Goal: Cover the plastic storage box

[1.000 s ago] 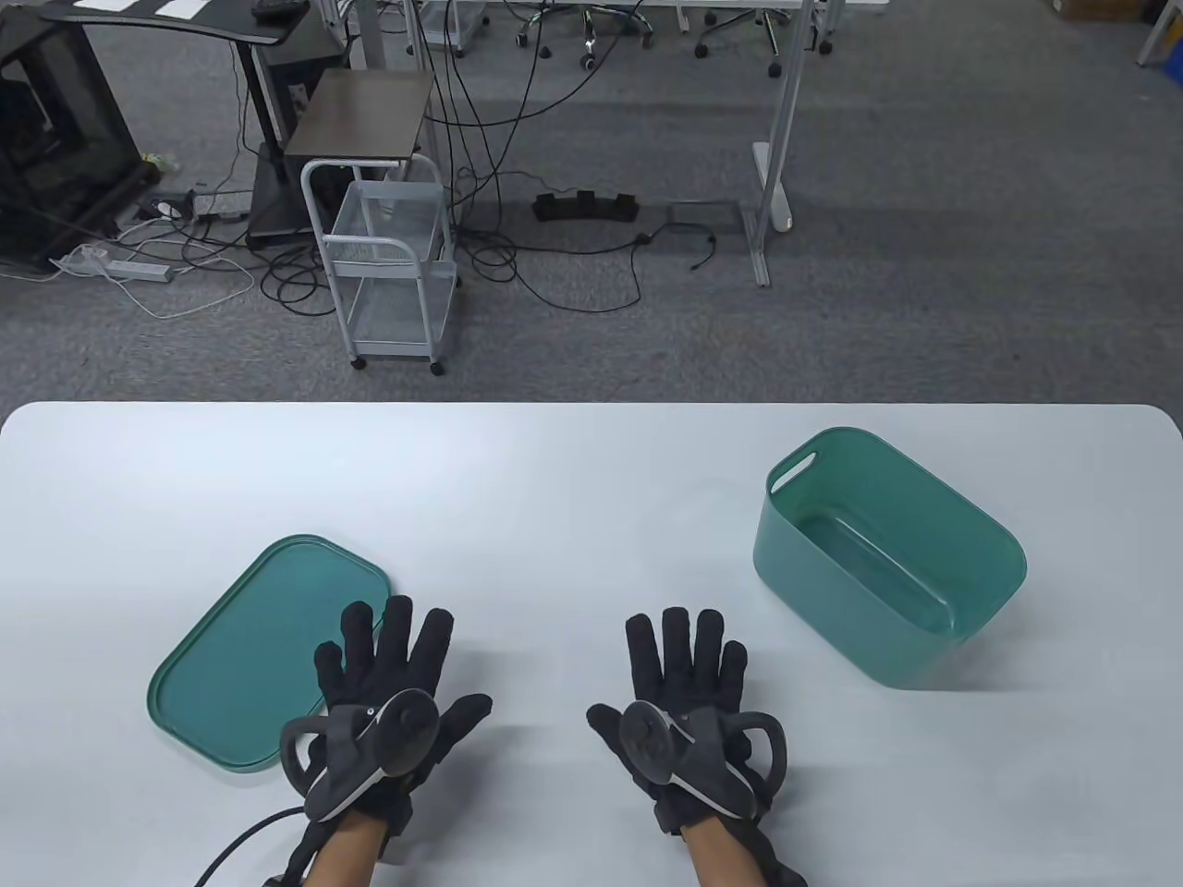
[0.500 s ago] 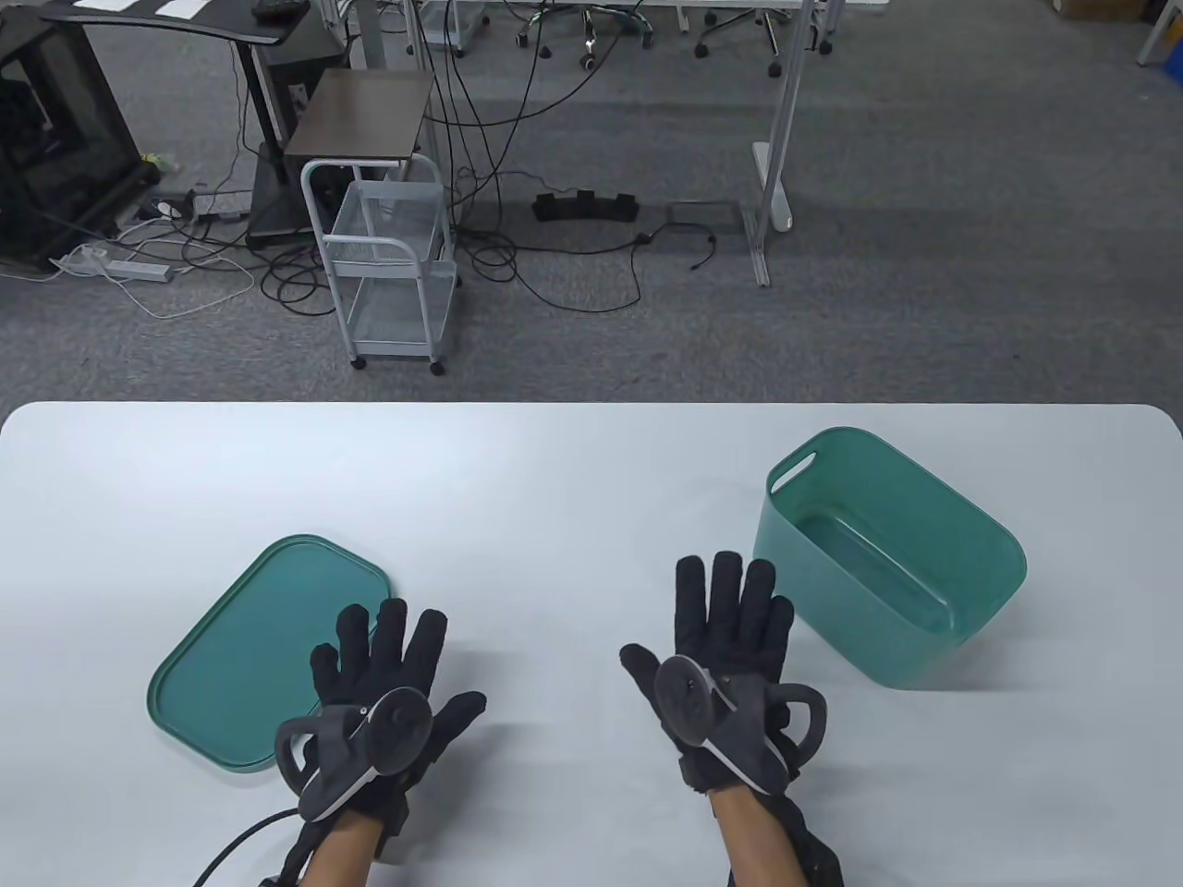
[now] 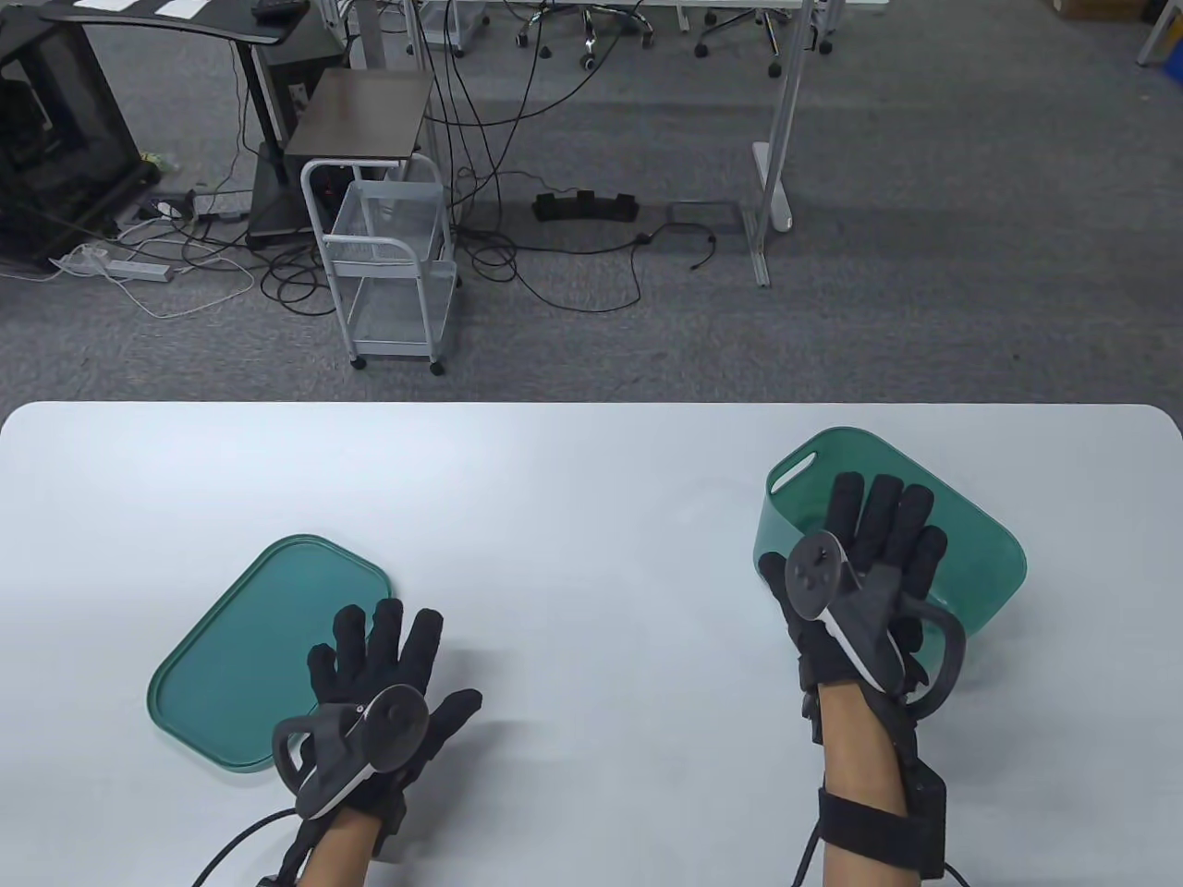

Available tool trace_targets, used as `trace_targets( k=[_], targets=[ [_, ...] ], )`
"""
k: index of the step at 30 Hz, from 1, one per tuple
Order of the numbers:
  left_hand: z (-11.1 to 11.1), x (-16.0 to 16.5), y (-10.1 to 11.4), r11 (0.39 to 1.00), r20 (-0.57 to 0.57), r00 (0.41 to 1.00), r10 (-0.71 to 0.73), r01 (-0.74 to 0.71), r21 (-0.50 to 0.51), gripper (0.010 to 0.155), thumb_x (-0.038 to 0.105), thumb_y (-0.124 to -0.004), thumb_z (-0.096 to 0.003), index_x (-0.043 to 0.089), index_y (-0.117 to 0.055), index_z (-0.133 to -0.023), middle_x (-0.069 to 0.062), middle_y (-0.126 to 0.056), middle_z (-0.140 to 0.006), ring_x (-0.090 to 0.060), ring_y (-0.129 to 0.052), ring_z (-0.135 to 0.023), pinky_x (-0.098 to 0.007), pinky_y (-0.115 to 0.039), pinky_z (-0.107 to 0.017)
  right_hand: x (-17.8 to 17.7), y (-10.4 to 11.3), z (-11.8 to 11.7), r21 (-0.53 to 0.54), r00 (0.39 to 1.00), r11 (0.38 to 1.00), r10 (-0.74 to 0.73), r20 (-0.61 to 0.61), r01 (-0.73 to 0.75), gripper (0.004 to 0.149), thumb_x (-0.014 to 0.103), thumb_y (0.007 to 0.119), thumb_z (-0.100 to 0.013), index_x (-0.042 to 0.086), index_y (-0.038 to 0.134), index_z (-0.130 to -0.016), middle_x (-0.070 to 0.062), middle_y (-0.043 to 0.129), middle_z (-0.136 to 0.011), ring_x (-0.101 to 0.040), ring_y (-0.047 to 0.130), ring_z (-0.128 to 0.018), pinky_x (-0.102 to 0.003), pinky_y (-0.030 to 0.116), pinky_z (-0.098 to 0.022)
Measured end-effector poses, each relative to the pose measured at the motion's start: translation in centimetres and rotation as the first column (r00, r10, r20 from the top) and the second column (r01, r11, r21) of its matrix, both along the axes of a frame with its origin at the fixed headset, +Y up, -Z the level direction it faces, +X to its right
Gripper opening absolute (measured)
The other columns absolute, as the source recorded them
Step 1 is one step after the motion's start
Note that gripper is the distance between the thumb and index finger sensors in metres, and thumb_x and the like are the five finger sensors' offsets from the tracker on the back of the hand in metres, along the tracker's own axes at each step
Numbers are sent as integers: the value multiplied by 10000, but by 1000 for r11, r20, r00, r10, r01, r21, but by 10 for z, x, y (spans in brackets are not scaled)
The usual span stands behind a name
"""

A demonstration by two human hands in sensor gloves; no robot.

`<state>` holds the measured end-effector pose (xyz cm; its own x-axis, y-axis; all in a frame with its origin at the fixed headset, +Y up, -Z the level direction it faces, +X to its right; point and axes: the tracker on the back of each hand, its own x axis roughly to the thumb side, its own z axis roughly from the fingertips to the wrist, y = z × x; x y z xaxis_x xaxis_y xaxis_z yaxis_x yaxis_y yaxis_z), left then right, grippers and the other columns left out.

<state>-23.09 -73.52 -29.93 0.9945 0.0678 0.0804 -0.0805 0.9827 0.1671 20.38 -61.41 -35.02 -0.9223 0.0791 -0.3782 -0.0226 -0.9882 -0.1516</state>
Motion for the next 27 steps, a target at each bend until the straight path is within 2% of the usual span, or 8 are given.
trace_targets(
  k=[9,11,14,16,19,21,23,27],
  targets=[
    [-2,-3,-1,1000,-13,1000,-5,5,-2,904,784,-660,-435,376,-417,-1204,-92,-353,-1311,-514,-286,-1195,-729,-318,-801,22,-66,-9,-99,996,991,-86,10,86,1021,685,732,-417,219,201,-1155,-102,262,-1282,-369,169,-1164,-538,255,-826],
    [-2,-4,-1,1000,-18,1000,-2,2,-5,901,782,-660,-437,375,-421,-1204,-92,-350,-1311,-513,-287,-1195,-729,-318,-801,20,-76,-6,-84,1000,996,-15,15,16,994,685,741,-406,304,218,-1161,-30,314,-1290,-341,233,-1186,-535,279,-844],
    [-4,-4,-3,1000,-24,1000,-6,6,-16,896,780,-658,-439,378,-419,-1203,-90,-349,-1311,-512,-289,-1195,-726,-320,-802,12,-83,-4,-88,992,988,124,0,-124,979,646,766,-423,306,213,-1155,-13,330,-1273,-357,335,-1174,-538,364,-834],
    [-4,-4,-3,1000,-25,1000,-8,8,-17,895,776,-660,-441,374,-421,-1204,-92,-349,-1310,-514,-291,-1193,-726,-321,-802,9,-84,-4,-65,985,983,170,3,-169,874,491,803,-479,293,264,-1138,-19,478,-1188,-354,530,-1086,-523,482,-782],
    [-4,-4,-3,1000,-32,999,5,-6,-15,888,772,-661,-444,374,-426,-1203,-92,-348,-1310,-516,-291,-1192,-726,-323,-801,6,-78,-1,60,980,979,194,38,-196,542,216,811,-490,300,598,-982,38,838,-882,-283,874,-789,-465,709,-626],
    [-5,-4,-2,1000,-33,999,5,-5,-17,886,771,-659,-446,375,-423,-1203,-89,-343,-1310,-512,-290,-1194,-725,-323,-802,2,-74,3,135,989,980,145,20,-146,484,154,844,-452,257,715,-907,-10,899,-825,-302,908,-715,-480,719,-600],
    [-4,-5,-3,1000,-33,999,6,-7,-19,885,768,-661,-446,374,-425,-1202,-92,-345,-1309,-514,-292,-1192,-726,-324,-801,-10,-62,7,199,977,958,214,-17,-207,491,162,843,-427,253,722,-894,7,913,-799,-281,930,-678,-463,746,-574],
    [-4,-5,-3,1000,-35,999,12,-12,-20,883,767,-662,-446,375,-427,-1201,-92,-343,-1309,-514,-291,-1192,-726,-323,-801,-45,-37,13,297,962,945,196,-188,-135,485,160,846,-424,250,730,-886,3,918,-794,-286,931,-675,-467,746,-569]
  ],
)
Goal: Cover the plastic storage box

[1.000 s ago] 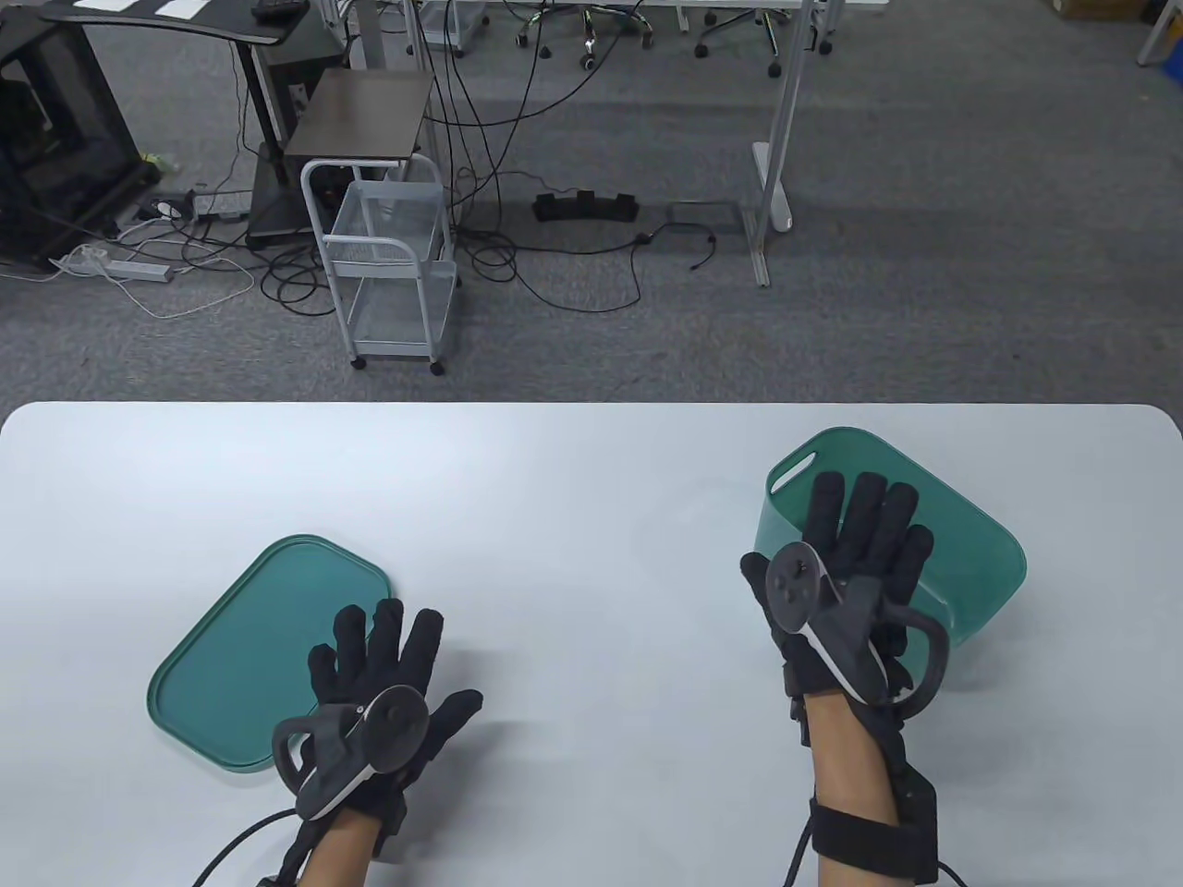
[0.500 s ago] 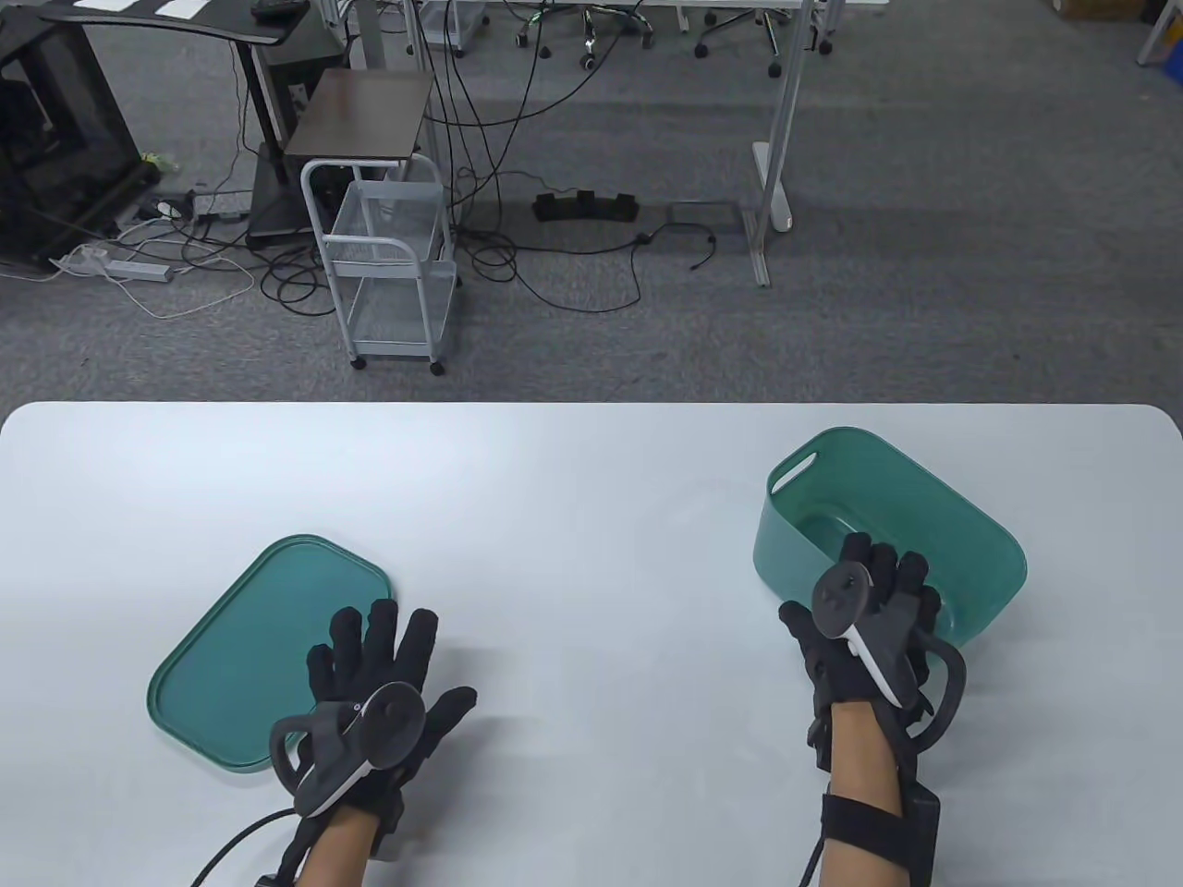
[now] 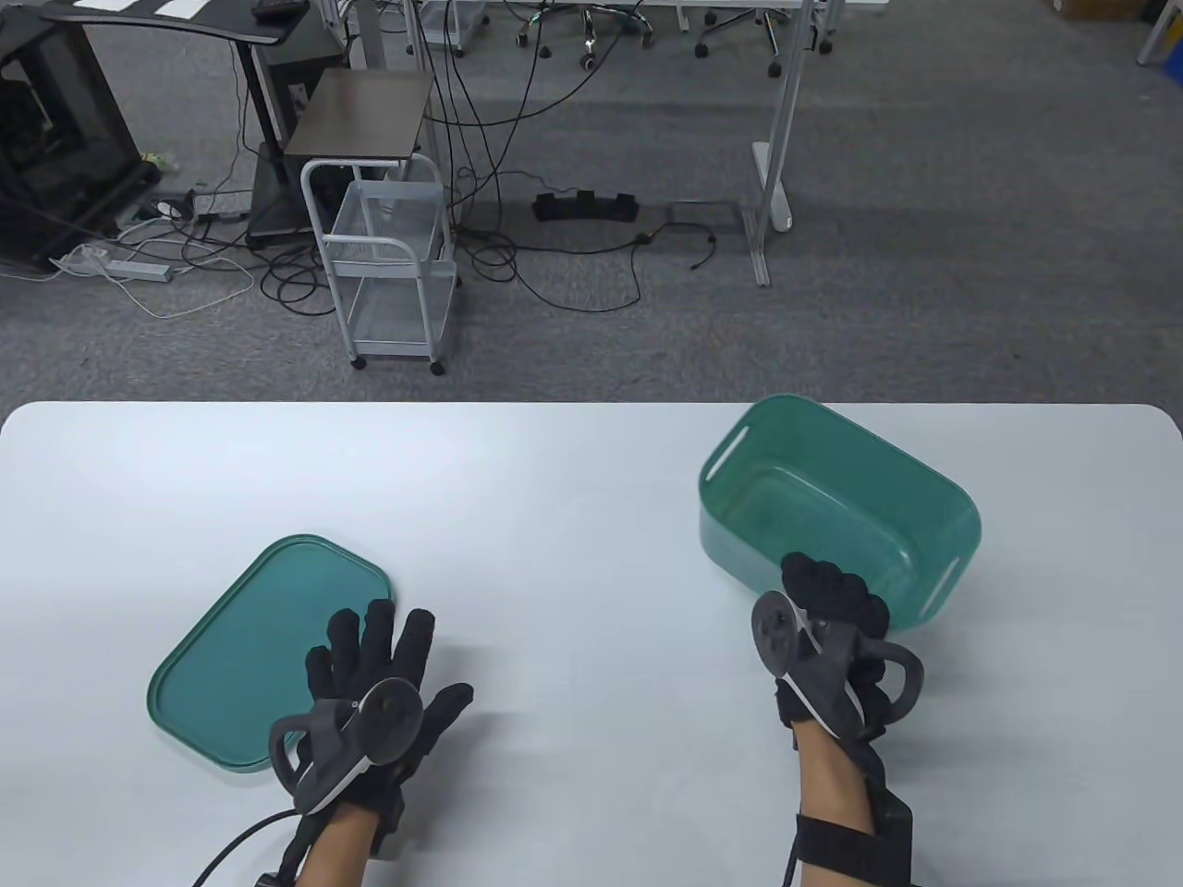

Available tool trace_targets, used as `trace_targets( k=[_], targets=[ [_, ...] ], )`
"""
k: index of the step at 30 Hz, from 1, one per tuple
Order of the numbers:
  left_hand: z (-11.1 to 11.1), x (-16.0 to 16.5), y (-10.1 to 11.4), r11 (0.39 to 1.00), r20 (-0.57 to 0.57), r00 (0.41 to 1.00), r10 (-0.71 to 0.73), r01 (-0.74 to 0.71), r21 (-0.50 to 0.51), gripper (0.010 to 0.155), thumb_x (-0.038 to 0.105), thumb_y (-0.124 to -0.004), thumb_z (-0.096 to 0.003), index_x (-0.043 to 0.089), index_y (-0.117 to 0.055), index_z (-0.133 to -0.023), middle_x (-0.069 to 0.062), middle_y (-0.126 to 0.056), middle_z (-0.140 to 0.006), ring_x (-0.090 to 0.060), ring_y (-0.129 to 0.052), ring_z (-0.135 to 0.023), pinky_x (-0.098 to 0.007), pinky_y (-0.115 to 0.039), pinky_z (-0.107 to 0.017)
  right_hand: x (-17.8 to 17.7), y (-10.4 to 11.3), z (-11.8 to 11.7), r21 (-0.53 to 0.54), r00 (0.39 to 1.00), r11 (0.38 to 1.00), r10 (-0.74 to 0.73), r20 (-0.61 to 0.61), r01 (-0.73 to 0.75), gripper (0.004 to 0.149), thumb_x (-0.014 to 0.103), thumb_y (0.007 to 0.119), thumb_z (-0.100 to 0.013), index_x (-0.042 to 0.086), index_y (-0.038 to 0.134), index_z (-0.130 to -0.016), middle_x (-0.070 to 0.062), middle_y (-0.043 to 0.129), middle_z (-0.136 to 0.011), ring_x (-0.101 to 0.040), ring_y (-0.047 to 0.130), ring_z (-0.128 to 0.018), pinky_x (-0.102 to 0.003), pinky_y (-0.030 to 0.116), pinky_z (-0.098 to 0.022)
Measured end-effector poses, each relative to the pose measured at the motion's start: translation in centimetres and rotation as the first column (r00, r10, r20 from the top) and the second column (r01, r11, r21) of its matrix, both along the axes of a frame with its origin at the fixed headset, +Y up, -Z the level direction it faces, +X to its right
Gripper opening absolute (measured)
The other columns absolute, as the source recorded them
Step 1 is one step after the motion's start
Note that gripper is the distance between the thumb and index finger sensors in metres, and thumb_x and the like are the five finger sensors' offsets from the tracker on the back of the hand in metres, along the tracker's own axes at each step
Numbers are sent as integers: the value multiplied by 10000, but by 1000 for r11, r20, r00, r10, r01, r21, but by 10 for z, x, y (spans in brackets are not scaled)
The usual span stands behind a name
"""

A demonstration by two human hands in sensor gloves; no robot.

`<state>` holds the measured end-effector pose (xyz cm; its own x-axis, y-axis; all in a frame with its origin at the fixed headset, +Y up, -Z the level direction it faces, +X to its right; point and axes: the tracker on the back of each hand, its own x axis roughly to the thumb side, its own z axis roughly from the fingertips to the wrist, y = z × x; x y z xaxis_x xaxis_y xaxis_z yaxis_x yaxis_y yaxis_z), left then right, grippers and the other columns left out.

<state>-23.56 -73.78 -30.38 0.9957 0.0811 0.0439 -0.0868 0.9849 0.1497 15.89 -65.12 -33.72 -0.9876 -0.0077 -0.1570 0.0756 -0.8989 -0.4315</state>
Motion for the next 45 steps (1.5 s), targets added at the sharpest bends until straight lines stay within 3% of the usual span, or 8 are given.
trace_targets(
  k=[5,9,21,24,27,31,34,45],
  targets=[
    [0,-1,0,1000,-2,1000,7,-7,-1,883,763,-665,-445,371,-429,-1200,-96,-343,-1308,-517,-290,-1190,-728,-322,-799,-64,19,10,20,963,999,32,-268,-28,478,163,856,-414,247,755,-874,3,939,-778,-291,949,-660,-471,761,-558],
    [1,-2,1,1000,-6,1000,18,-18,4,883,760,-668,-446,366,-433,-1200,-98,-344,-1306,-519,-292,-1188,-729,-323,-797,-110,12,15,-36,917,998,33,-398,-51,473,164,860,-412,247,763,-868,7,946,-773,-292,952,-661,-474,762,-559],
    [1,-6,0,999,-16,999,49,-50,-16,877,757,-670,-447,359,-454,-1198,-99,-352,-1306,-522,-301,-1186,-730,-325,-796,-151,-27,8,-253,882,965,-55,-467,-74,473,157,848,-418,236,752,-874,-6,934,-781,-311,934,-667,-494,741,-562],
    [1,-6,0,999,-17,999,49,-50,-20,877,754,-674,-447,358,-456,-1198,-102,-358,-1304,-524,-305,-1184,-731,-327,-793,-149,-22,8,-340,881,935,-78,-468,-98,520,265,835,-455,235,693,-954,-39,889,-904,-343,879,-814,-523,700,-626],
    [2,-7,1,999,-15,999,43,-44,-25,862,753,-672,-450,367,-470,-1194,-83,-355,-1307,-521,-299,-1188,-733,-321,-795,-140,-15,13,-394,870,918,-155,-467,-47,861,573,759,-432,202,434,-1138,-151,587,-1190,-467,568,-1068,-616,518,-733],
    [3,-9,1,999,-26,999,42,-43,-28,870,754,-673,-448,367,-455,-1197,-83,-351,-1308,-521,-294,-1188,-733,-319,-795,-110,2,19,-308,897,948,-201,-394,78,1017,699,703,-398,169,294,-1163,-218,386,-1254,-525,327,-1119,-670,390,-751],
    [3,-10,0,998,-33,999,37,-39,-44,872,754,-672,-450,366,-449,-1199,-89,-348,-1308,-523,-290,-1187,-734,-316,-794,-82,4,21,-330,929,939,-202,-310,94,1075,763,642,-379,182,192,-1164,-244,244,-1265,-534,161,-1117,-703,297,-750],
    [3,-11,-1,998,-91,996,-2,-3,-64,873,747,-677,-457,353,-446,-1201,-107,-357,-1302,-534,-322,-1178,-724,-355,-794,-16,-71,38,-313,968,943,-177,-178,115,1125,797,611,-368,122,161,-1147,-264,162,-1237,-549,63,-1069,-693,193,-722]
  ],
)
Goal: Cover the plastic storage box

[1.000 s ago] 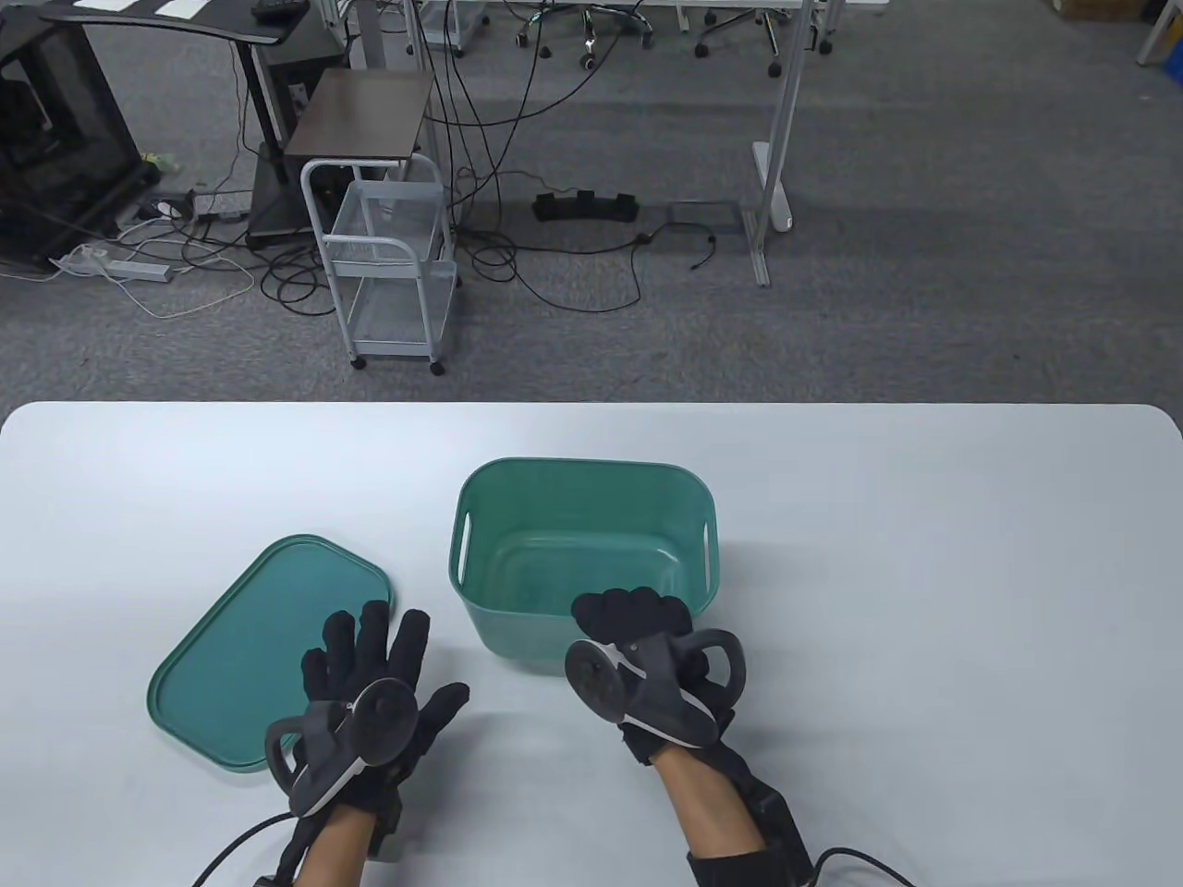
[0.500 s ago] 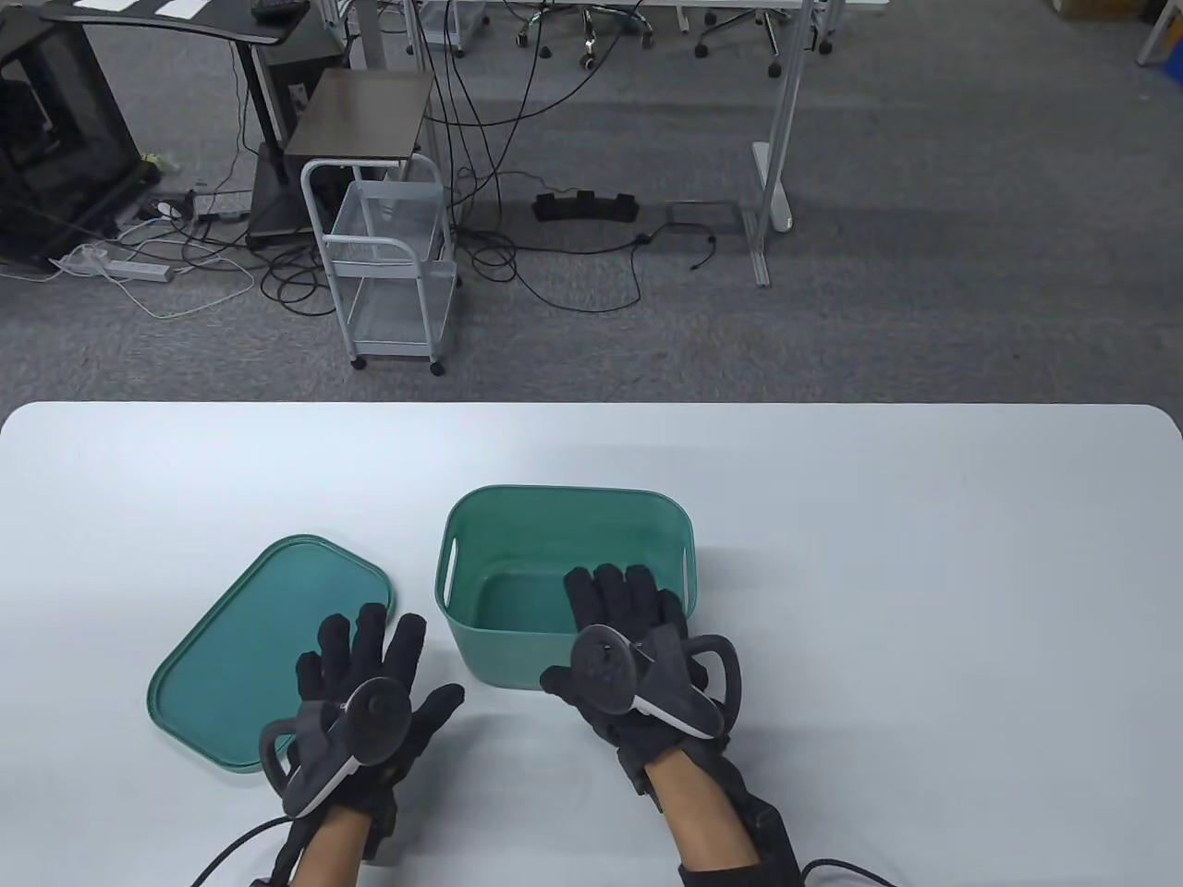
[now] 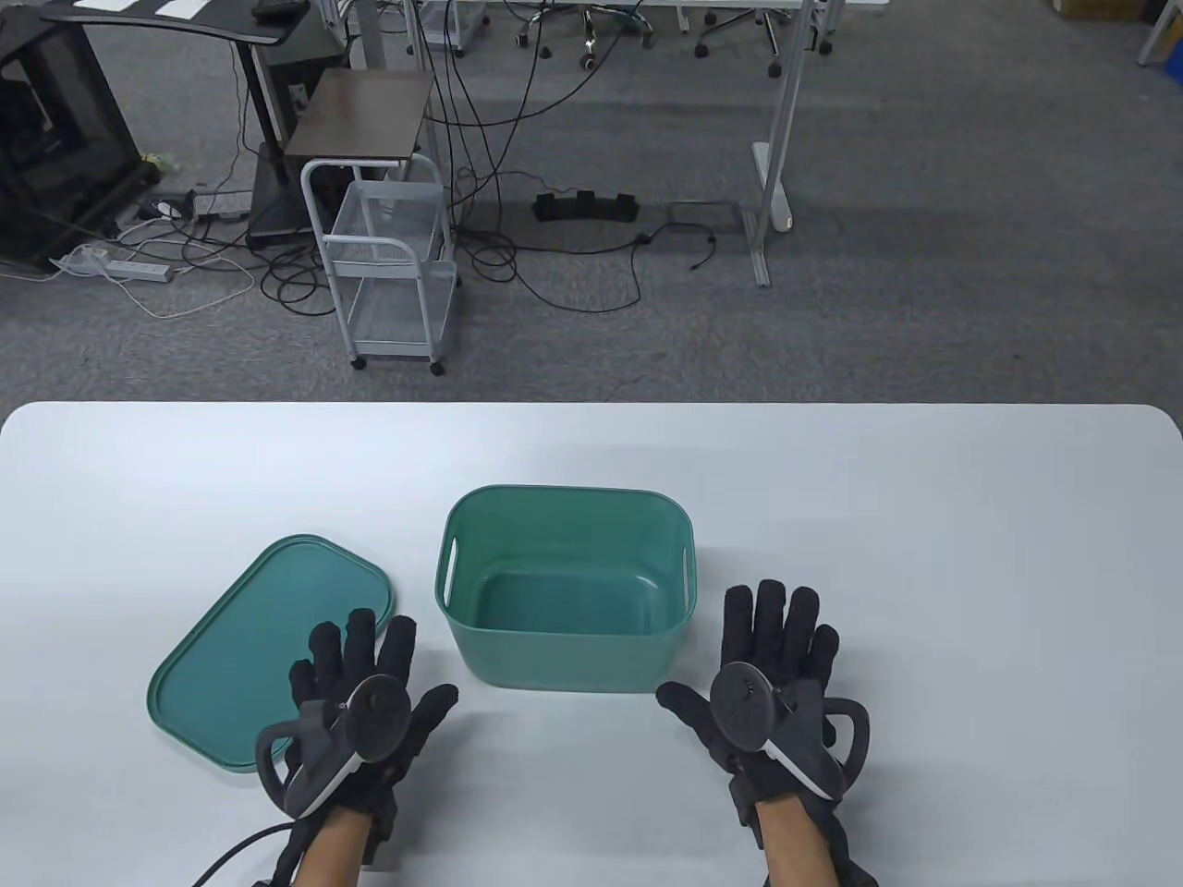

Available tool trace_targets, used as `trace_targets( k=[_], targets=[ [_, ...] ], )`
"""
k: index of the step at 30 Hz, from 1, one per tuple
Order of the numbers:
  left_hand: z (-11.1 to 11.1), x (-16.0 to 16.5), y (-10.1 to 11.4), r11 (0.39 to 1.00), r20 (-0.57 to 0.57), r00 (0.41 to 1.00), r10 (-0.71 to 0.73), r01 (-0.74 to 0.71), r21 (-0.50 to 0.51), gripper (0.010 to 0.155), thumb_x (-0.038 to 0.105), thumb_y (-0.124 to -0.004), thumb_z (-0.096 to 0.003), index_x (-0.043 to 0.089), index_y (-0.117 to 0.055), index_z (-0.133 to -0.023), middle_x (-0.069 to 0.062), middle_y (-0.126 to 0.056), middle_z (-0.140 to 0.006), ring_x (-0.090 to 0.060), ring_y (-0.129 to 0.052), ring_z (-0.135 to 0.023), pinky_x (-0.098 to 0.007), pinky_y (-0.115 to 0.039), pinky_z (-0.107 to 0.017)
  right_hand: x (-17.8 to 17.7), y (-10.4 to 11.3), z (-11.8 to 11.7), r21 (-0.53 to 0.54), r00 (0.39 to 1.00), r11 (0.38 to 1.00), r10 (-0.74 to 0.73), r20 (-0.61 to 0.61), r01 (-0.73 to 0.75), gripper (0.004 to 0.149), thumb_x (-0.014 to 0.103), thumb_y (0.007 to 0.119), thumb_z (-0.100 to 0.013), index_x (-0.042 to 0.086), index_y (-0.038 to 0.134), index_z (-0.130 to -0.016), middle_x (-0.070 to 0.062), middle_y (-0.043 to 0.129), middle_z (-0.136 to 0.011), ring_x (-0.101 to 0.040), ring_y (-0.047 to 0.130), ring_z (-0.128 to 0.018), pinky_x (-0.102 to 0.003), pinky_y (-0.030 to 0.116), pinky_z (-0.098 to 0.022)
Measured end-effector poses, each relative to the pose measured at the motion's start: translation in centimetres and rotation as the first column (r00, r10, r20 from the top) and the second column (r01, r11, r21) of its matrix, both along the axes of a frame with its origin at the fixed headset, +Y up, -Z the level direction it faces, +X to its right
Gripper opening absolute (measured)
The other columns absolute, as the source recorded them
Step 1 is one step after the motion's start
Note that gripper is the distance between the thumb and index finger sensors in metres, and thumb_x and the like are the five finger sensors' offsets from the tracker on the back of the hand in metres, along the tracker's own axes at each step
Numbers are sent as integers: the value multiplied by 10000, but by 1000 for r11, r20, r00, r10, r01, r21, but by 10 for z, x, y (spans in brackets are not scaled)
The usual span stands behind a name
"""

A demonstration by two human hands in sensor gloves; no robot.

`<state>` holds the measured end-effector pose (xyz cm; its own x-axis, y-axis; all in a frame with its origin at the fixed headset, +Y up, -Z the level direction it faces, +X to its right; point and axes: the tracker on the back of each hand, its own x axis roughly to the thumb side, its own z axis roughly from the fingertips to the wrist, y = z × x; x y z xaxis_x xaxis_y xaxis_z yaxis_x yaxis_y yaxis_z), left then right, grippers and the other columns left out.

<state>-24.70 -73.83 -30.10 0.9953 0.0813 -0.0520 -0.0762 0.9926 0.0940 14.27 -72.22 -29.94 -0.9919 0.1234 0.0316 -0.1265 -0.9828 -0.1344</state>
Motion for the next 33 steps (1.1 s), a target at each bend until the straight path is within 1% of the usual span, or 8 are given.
trace_targets(
  k=[5,13,21,23,27,28,29,33],
  targets=[
    [-3,-6,-5,998,-70,997,-18,14,-66,899,741,-684,-460,333,-402,-1209,-127,-338,-1298,-546,-321,-1170,-717,-368,-794,1,-29,0,-32,999,999,32,7,-32,1109,793,611,-377,129,175,-1150,-261,189,-1239,-542,82,-1076,-686,207,-725],
    [-10,-24,-17,955,-213,977,-31,-33,-293,1010,710,-693,-479,195,-211,-1201,-247,-224,-1267,-582,-251,-1147,-709,-359,-797,-3,-29,2,-11,999,999,38,-27,-39,1088,779,615,-393,122,189,-1149,-257,225,-1239,-532,117,-1084,-676,220,-726],
    [-11,-43,-22,933,-351,933,-73,-60,-354,936,632,-740,-487,77,-422,-1171,-324,-466,-1192,-598,-539,-1068,-672,-531,-753,-2,-28,3,-8,999,1000,14,-30,-14,1069,772,614,-403,123,208,-1150,-254,252,-1238,-532,144,-1087,-670,237,-729],
    [-12,-44,-23,930,-357,929,-97,-44,-366,861,568,-780,-491,75,-519,-1147,-302,-457,-1189,-582,-550,-1057,-652,-539,-755,-2,-28,3,-6,999,1000,10,-33,-10,1063,769,615,-406,124,214,-1151,-255,257,-1238,-530,149,-1087,-668,241,-729],
    [-15,-43,-18,941,-349,921,-173,50,-335,664,406,-843,-484,125,-666,-1059,-212,-675,-1079,-492,-768,-935,-571,-681,-693,-4,-27,5,2,999,1000,1,-41,-1,1057,765,616,-410,124,221,-1151,-256,263,-1237,-531,155,-1087,-667,248,-729],
    [-16,-43,-17,944,-350,918,-188,70,-323,210,-63,-678,-957,132,-704,-1028,-200,-723,-1038,-466,-821,-892,-551,-716,-670,-5,-27,5,3,999,1000,1,-45,0,1055,763,619,-411,124,225,-1151,-256,268,-1236,-531,161,-1087,-666,255,-730],
    [-16,-43,-16,944,-348,913,-212,99,-315,592,346,-879,-465,142,-738,-1002,-190,-772,-994,-442,-871,-848,-531,-753,-644,-5,-27,5,2,999,1000,-1,-46,1,1054,760,626,-411,124,229,-1151,-255,271,-1235,-530,167,-1087,-664,265,-732],
    [-19,-41,-15,944,-323,916,-237,138,-301,454,297,-907,-435,181,-839,-868,-116,-899,-830,-347,-993,-676,-471,-849,-532,-6,-29,5,-22,999,1000,-23,-48,22,1052,751,649,-410,123,245,-1152,-263,283,-1230,-536,183,-1085,-662,290,-735]
  ],
)
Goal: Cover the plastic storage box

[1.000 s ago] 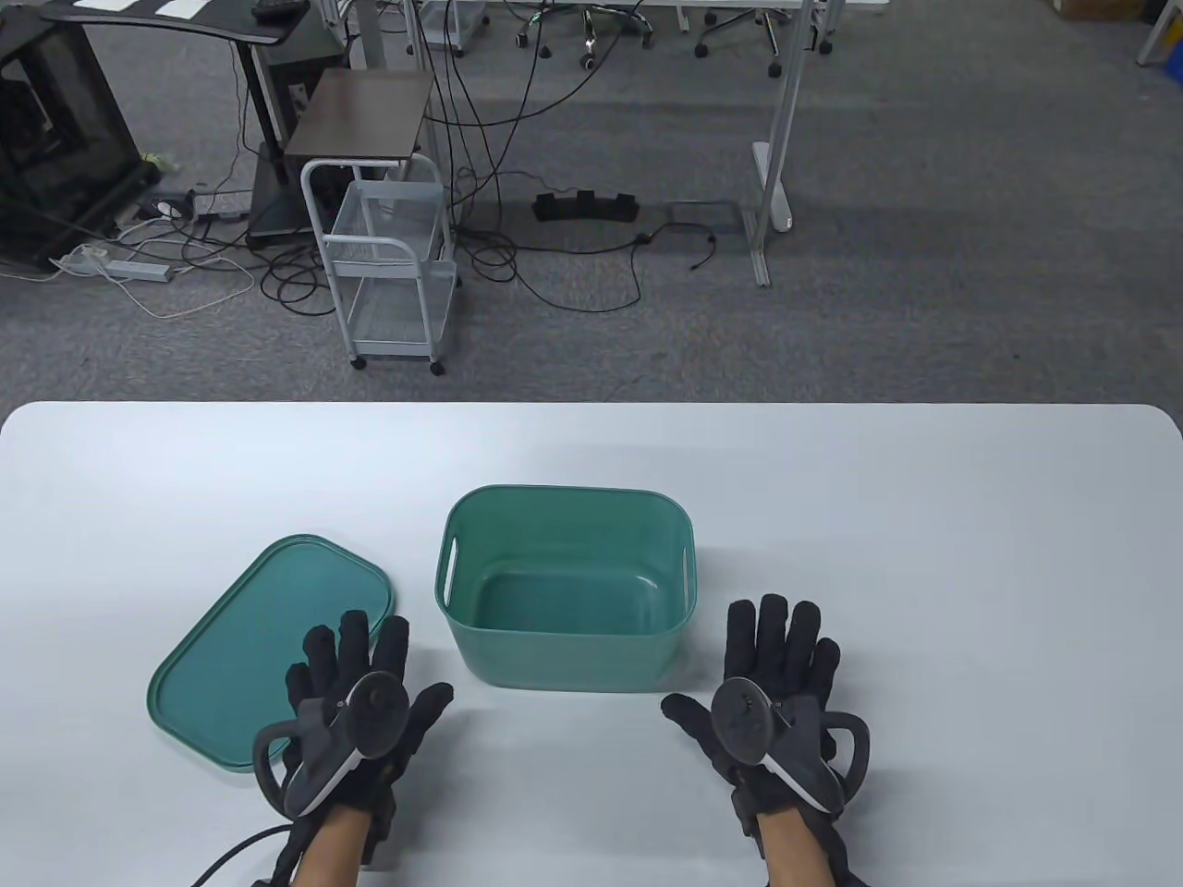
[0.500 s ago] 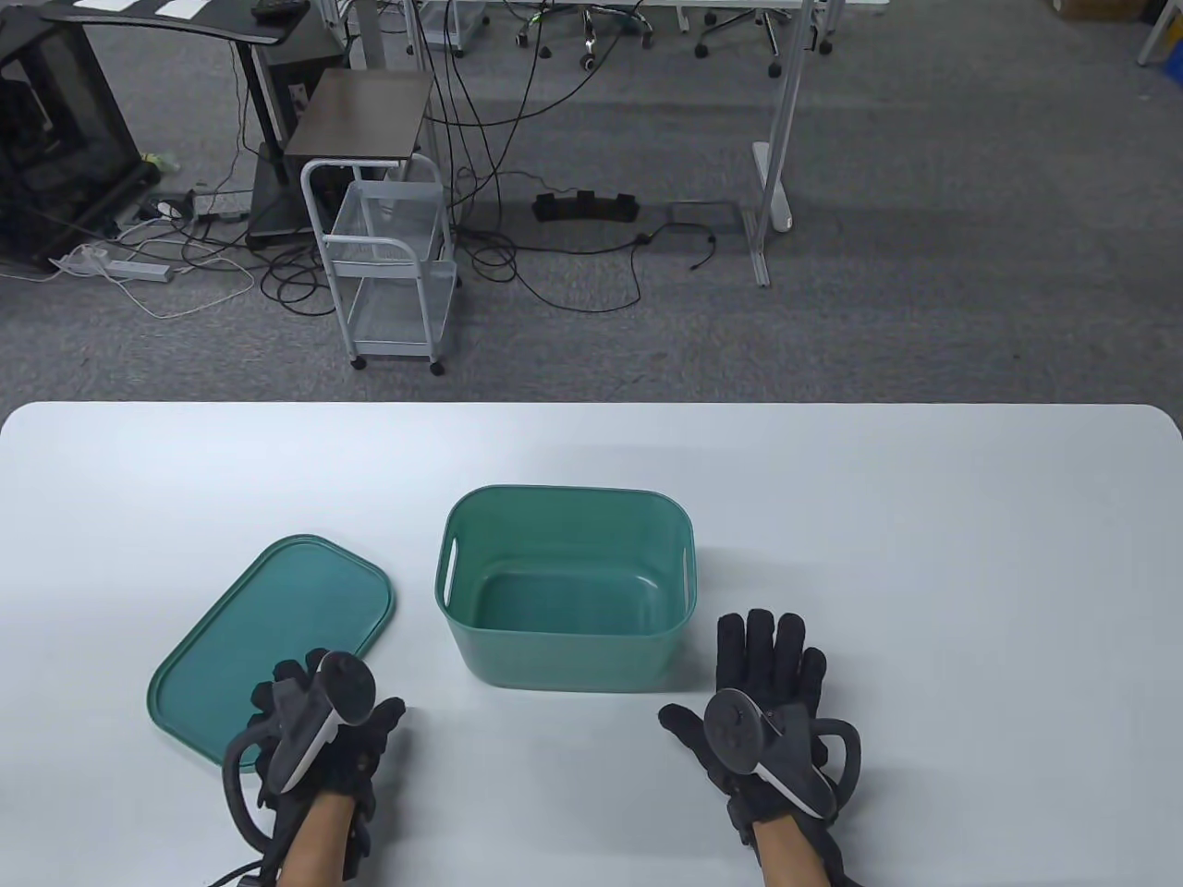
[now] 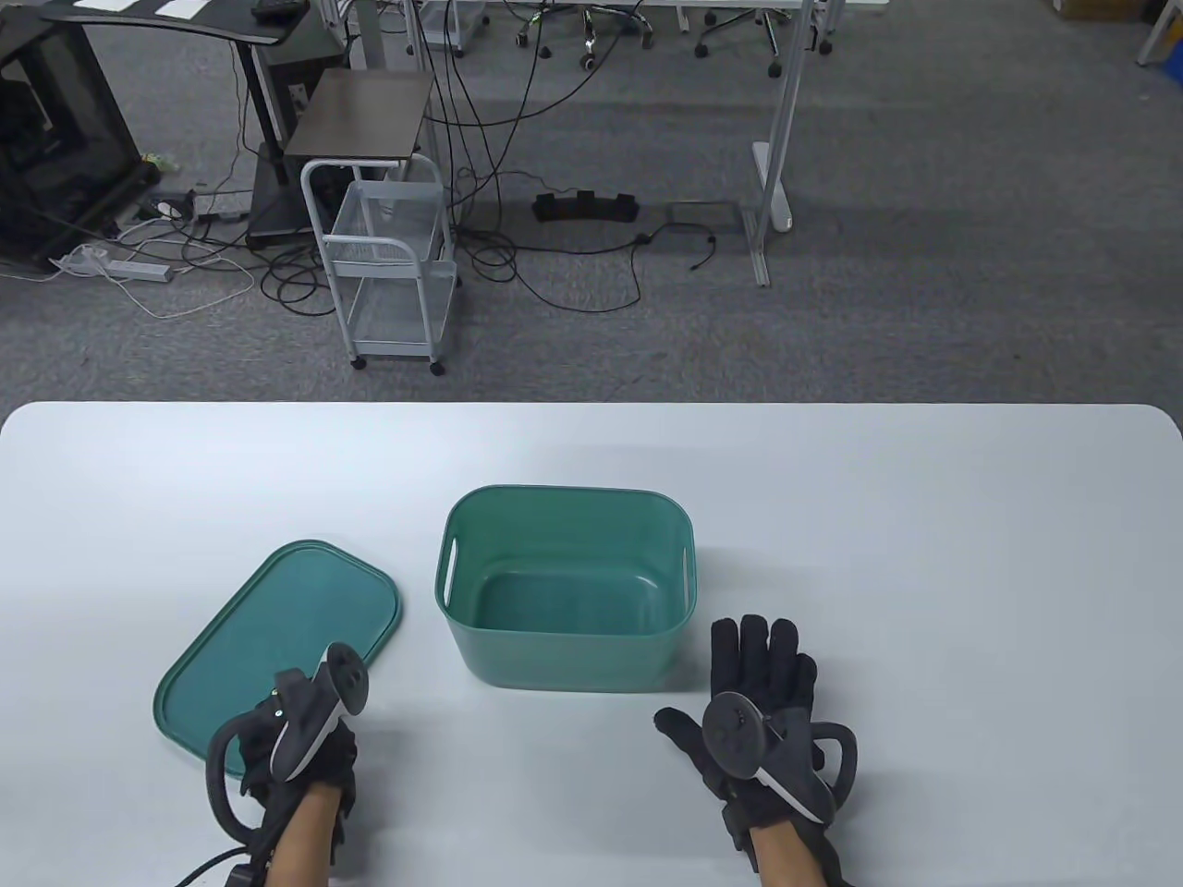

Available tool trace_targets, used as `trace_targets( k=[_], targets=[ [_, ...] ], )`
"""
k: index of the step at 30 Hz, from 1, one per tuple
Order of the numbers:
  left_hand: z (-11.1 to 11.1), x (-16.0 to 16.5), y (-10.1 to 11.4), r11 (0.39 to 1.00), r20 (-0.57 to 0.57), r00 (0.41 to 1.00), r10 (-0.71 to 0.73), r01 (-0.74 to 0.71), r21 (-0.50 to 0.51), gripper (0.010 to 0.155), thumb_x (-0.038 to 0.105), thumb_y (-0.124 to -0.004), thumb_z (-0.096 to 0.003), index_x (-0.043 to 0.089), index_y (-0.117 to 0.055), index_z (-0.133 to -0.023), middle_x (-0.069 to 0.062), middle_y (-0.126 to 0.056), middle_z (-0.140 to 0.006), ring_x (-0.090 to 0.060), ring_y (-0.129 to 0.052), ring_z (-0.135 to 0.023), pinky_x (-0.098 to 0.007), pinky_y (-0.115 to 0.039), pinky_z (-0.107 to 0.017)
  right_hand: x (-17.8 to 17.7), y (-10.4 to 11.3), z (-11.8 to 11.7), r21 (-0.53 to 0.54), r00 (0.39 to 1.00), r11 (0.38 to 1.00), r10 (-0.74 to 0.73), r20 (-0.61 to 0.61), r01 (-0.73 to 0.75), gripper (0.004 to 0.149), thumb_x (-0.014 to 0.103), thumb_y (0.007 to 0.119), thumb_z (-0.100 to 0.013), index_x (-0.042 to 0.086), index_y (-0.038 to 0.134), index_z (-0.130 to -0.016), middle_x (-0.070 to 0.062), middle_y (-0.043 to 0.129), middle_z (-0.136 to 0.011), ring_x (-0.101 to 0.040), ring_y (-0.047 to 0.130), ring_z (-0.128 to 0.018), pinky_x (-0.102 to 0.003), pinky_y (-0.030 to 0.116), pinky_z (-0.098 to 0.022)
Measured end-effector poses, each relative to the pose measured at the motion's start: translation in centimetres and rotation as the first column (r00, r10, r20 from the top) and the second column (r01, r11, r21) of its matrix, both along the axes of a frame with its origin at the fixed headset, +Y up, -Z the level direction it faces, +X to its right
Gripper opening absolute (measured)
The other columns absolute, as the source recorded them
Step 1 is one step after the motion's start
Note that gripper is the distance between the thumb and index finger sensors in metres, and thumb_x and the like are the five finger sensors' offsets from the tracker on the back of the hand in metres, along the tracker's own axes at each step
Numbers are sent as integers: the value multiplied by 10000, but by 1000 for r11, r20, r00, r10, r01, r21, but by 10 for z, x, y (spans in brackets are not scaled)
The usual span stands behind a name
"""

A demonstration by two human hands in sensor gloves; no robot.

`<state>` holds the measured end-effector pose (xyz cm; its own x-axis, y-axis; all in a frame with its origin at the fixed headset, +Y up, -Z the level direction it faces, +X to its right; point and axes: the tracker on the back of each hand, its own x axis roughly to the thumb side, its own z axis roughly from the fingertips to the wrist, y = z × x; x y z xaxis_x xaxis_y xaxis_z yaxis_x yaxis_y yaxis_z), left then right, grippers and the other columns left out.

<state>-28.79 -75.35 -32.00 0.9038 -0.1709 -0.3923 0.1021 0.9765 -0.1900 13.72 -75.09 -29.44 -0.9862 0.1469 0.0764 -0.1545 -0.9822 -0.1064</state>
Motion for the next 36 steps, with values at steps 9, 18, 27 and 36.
trace_targets(
  k=[9,18,27,36],
  targets=[
    [2,25,11,965,40,976,-215,206,161,439,312,-826,-485,158,-779,-894,-121,-860,-821,-322,-969,-669,-484,-817,-563,-2,-5,0,-44,1000,999,21,-4,-21,1043,743,661,-411,125,263,-1152,-265,293,-1227,-537,194,-1081,-658,298,-733],
    [34,0,61,663,38,987,-158,78,745,471,229,-736,-377,200,-718,-847,-93,-813,-814,-305,-934,-656,-493,-795,-586,-2,-4,0,-50,1000,999,0,-11,0,1049,744,674,-405,127,273,-1153,-264,297,-1227,-537,198,-1083,-658,303,-733],
    [83,49,165,312,290,938,-189,-223,923,467,272,-740,-398,276,-718,-864,-14,-820,-850,-236,-944,-718,-430,-813,-650,-3,-2,-1,-40,1000,999,-14,-22,13,1046,744,674,-407,127,281,-1154,-267,310,-1226,-535,216,-1085,-655,325,-736],
    [113,146,195,176,521,773,-362,-492,853,467,291,-737,-410,323,-709,-875,31,-815,-879,-198,-943,-762,-401,-812,-696,-2,-2,-1,-53,1000,998,-16,-16,15,1046,743,677,-408,125,281,-1154,-261,320,-1227,-534,230,-1086,-651,328,-736]
  ],
)
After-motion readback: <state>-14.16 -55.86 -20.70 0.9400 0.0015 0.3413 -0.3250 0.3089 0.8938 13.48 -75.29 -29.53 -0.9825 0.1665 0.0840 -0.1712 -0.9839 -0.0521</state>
